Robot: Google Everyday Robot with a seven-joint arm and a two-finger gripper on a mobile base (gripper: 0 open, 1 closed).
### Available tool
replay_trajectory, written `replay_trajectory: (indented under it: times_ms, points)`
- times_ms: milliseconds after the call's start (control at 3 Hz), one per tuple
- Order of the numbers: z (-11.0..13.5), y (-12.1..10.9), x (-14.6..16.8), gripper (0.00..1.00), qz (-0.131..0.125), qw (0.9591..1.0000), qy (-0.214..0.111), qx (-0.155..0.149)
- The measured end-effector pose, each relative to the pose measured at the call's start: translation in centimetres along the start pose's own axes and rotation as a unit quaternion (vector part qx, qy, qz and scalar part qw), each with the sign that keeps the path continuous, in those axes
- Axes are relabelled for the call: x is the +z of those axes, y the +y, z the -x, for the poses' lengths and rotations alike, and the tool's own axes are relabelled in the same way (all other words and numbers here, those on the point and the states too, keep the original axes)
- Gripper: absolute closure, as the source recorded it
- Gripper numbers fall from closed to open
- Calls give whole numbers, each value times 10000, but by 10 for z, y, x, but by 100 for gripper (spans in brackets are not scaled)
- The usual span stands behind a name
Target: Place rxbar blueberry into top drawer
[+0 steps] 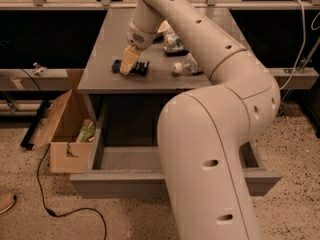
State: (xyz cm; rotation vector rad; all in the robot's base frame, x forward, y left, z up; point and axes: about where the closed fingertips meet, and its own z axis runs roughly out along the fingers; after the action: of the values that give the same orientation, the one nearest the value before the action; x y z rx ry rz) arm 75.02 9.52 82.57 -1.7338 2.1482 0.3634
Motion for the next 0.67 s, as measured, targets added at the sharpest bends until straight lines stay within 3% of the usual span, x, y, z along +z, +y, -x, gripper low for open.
replay_trajectory:
  times_ms: [333,667]
  points:
    - [1,0,-3,83,0,10000,0,0]
    - [-3,4,-29,100,-120,9991,-398,-5]
